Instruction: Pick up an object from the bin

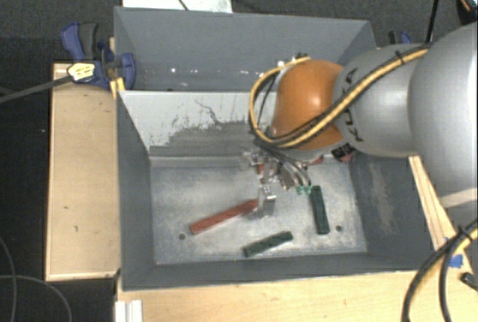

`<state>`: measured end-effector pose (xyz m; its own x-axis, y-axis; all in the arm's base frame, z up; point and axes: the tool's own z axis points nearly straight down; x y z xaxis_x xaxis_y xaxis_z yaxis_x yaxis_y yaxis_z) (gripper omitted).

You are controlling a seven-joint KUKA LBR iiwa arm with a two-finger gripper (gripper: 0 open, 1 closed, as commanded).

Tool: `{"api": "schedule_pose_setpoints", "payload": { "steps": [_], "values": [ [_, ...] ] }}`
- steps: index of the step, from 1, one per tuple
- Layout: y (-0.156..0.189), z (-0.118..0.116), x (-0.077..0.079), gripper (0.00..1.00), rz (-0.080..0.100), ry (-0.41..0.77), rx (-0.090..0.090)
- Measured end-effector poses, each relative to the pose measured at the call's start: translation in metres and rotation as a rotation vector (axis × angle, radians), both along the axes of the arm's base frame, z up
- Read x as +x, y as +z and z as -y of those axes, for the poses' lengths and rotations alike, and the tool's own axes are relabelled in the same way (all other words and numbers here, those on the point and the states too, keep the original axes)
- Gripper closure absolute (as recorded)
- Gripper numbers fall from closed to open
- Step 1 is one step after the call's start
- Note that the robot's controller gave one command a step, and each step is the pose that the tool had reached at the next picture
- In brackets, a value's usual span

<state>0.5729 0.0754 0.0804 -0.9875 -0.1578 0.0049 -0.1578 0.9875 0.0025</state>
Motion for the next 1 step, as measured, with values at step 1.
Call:
{"api": "schedule_pose_setpoints", "payload": {
  "steps": [1],
  "values": [
    [0.0041,0.0023,0.0023,1.0,0.007,-0.005,0.0]
  ]
}}
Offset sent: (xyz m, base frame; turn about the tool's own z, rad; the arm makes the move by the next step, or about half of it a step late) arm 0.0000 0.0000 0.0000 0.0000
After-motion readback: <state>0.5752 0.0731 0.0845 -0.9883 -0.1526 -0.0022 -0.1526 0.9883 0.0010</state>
